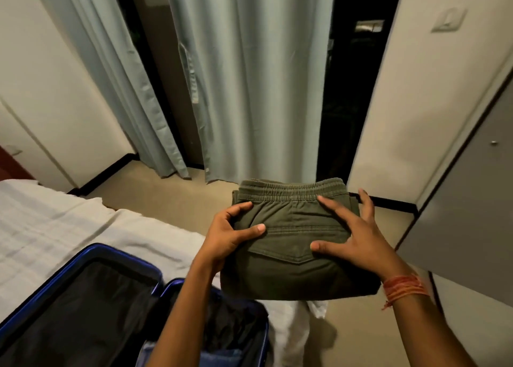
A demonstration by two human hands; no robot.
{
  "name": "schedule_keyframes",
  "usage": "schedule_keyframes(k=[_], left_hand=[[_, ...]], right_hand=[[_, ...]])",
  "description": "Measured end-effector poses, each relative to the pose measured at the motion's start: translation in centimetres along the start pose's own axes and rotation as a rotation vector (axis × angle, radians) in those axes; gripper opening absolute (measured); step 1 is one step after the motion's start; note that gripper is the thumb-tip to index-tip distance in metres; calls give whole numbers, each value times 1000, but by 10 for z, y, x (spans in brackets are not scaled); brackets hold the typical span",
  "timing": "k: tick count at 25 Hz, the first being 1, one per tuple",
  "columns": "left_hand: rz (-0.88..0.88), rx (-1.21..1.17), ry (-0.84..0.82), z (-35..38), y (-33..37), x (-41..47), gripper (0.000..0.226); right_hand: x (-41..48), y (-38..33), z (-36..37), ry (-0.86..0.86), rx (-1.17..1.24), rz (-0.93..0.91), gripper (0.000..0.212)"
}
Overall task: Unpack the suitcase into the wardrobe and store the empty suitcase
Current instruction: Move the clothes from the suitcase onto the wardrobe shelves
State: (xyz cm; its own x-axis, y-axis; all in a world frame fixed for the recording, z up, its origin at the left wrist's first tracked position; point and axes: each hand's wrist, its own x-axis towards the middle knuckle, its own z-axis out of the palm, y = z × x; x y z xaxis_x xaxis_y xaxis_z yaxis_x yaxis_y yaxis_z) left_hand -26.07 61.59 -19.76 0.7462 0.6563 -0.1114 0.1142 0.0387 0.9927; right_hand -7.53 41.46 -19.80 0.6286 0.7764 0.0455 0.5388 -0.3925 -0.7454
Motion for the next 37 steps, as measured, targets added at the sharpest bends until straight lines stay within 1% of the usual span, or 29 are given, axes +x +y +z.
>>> schedule_keyframes(k=[3,5,7,13,17,20,22,26,29,32,34,37], left_hand=[[7,97,-259,43,10,14,81],[41,173,-446,88,18,23,91],[98,221,-573,143,31,26,94],[310,246,-794,320,75,7,91],[433,185,-1000,443,113,-38,83],[591,168,-1075,521,138,-79,80],[699,120,-1088,572,153,-111,79],[890,40,-1160,654,190,-178,80],[1019,63,-1214,698,218,-213,87],[1182,117,-1232,736,250,-243,89],[1280,151,-1246,760,272,-260,94],[1320,187,-1319,792,301,-279,97]], right_hand=[[-32,20,-39,91,-80,68,99],[-60,39,-76,182,-100,146,100],[-94,56,-115,289,-125,214,100],[-212,88,-228,638,-243,361,100],[-304,98,-299,836,-330,439,97],[-367,99,-344,952,-401,500,96],[-411,97,-374,1035,-442,540,94],[-490,88,-424,1184,-558,628,94],[-531,78,-453,1249,-610,677,99],[-563,72,-483,1299,-658,700,100],[-579,69,-502,1340,-674,709,99],[-598,68,-532,1382,-694,756,98]])
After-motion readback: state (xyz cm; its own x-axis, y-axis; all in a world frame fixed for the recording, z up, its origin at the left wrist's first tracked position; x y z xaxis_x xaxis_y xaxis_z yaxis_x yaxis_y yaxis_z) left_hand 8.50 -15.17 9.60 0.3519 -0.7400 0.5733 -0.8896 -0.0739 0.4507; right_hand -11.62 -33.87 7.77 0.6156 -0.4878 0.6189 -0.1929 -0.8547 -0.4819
